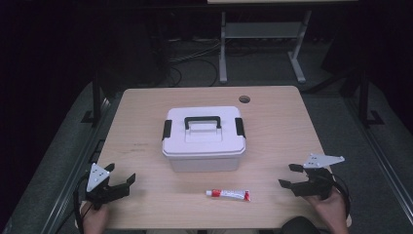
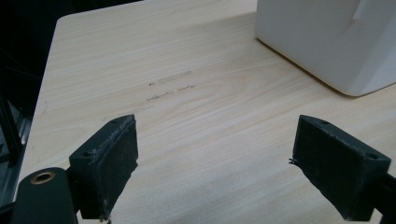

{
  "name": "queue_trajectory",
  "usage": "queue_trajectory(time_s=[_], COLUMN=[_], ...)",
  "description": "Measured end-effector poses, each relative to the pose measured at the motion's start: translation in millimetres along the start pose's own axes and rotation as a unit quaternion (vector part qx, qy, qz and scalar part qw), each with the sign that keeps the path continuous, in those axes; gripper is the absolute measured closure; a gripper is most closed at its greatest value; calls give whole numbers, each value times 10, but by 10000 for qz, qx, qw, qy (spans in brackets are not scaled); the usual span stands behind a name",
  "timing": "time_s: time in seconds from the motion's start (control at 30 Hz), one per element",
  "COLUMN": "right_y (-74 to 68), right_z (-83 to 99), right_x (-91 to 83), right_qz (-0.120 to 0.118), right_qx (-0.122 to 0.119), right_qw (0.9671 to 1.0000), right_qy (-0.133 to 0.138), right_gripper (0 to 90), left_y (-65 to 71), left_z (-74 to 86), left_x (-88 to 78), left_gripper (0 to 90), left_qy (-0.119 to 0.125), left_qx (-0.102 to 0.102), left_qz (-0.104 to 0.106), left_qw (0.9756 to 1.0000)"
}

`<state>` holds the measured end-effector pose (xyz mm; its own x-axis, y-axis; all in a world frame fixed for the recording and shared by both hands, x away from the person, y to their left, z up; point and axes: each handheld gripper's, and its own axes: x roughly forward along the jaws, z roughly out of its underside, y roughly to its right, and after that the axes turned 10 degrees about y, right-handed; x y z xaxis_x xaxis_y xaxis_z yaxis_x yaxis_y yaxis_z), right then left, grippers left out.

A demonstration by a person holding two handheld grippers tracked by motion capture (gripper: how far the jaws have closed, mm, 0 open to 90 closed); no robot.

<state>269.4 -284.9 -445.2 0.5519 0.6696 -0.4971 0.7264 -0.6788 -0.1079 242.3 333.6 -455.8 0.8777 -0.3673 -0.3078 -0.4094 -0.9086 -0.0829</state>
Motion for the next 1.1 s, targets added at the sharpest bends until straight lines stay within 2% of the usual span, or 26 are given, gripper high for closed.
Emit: queue_trajectory(time_s=[0.23,0.3,0.37,0.43,0.57,0.83,1.1], right_y=[58,68,71,98,121,178,196], right_z=[-87,-172,-209,-340,-449,-758,-1080], right_x=[-32,-41,-46,-62,-64,-20,48], right_qz=[-67,-114,-121,-226,-311,-539,-726], right_qx=[-104,-276,-284,-414,-475,-668,-892], right_qw=[9997,9987,9983,9969,9960,9908,9852], right_qy=[-206,-422,-502,-622,-697,-1049,-1272], right_gripper=[256,256,256,255,254,253,245], left_y=[18,21,16,11,9,-19,-35], left_z=[3,5,5,2,1,0,-1], left_x=[13,1,-3,-9,-12,-28,-34], left_gripper=[134,134,134,134,134,134,134], left_qy=[-13,21,38,46,63,91,120], left_qx=[36,39,32,53,12,12,-8], left_qz=[68,59,70,65,76,31,34], left_qw=[10000,10000,10000,10000,10000,10000,9999])
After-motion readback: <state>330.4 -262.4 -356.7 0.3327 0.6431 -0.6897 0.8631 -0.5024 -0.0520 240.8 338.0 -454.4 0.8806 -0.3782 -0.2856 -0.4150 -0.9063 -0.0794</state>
